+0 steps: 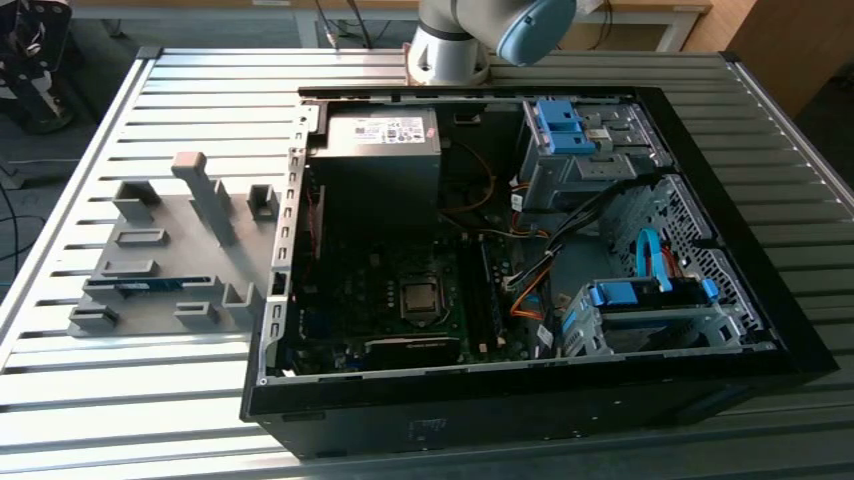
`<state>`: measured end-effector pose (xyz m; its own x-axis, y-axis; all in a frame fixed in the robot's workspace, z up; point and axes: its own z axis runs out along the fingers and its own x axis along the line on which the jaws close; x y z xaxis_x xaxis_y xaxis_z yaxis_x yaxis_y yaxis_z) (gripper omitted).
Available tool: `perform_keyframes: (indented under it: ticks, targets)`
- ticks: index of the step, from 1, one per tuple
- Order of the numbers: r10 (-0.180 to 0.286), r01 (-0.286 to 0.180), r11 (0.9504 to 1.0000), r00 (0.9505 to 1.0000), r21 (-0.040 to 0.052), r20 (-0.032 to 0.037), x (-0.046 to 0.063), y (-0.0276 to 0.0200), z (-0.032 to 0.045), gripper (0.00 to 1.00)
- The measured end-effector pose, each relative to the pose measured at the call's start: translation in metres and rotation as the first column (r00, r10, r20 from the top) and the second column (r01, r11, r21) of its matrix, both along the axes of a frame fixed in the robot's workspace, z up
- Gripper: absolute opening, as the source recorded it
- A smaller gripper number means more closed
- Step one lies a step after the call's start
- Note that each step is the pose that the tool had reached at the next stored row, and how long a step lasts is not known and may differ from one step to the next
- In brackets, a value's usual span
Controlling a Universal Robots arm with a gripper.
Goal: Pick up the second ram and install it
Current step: 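Pick up the second ram and move it above second insertion slot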
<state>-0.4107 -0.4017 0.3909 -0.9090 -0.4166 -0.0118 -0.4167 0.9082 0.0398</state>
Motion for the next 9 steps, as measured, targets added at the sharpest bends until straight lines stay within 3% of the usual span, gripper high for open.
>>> perform_keyframes:
  ticks: [9]
  targets:
    - [0.06, -0.06, 0.9982, 0.9982, -0.0001, 0.0023, 0.0, -0.0005, 0.0, 0.11]
